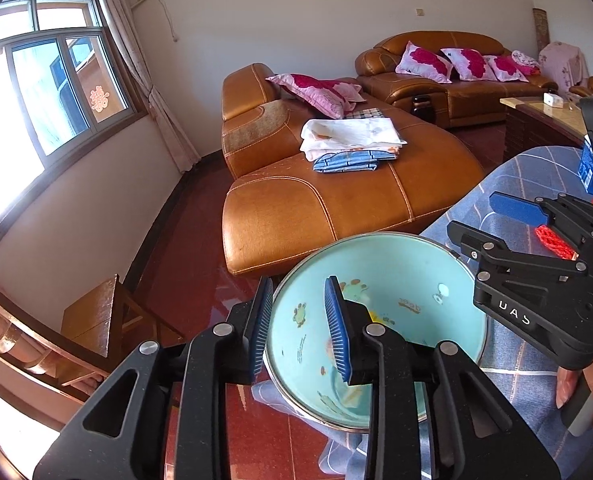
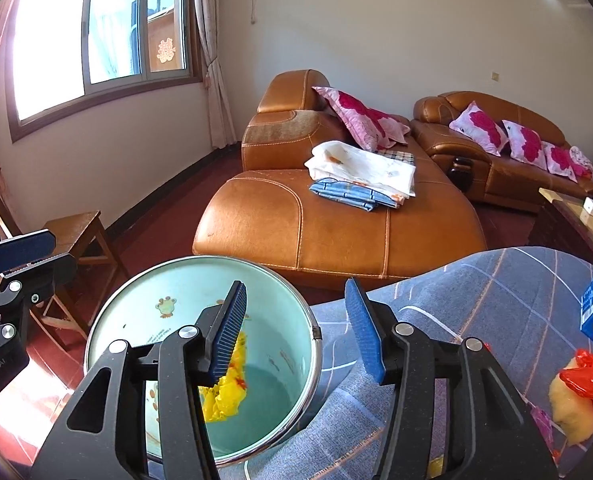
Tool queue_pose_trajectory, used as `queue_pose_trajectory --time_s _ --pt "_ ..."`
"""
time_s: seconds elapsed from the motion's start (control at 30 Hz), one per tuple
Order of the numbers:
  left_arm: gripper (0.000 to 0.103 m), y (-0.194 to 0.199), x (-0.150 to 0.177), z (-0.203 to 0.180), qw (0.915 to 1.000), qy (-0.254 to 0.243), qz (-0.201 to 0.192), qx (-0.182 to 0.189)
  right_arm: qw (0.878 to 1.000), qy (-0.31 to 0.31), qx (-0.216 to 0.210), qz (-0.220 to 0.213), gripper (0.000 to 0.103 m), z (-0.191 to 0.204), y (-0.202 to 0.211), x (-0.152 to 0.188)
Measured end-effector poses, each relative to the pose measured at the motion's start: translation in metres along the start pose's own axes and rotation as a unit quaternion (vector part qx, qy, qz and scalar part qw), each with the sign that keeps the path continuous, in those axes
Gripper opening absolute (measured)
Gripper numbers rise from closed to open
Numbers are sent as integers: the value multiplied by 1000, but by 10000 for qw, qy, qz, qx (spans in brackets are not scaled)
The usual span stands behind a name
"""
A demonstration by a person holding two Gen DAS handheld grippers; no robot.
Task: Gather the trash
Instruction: 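Open both grippers to drop the bags into the bucket, then grasp the yellow-green patterned bag with the right gripper while the left grasps a clear wrapper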
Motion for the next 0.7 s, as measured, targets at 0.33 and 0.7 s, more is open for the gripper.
queue_pose_trajectory --time_s 0.33,0.7 --pt "55 7 3 -9 9998 139 -51 148 9975 -192 667 -146 57 -19 34 -1" --pt "68 34 4 -90 9936 -340 -231 1050 9749 -721 2046 -492 64 -99 161 40"
Point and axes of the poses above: each gripper's, at about its wrist camera, not at the fingertips, and y roughly against the way its jaws point, z to its left, x to its underside, the point moved 3 cm from there along -y, roughly the way its jaws point, and after that the axes turned 2 degrees about -y, right-handed, at the moved point
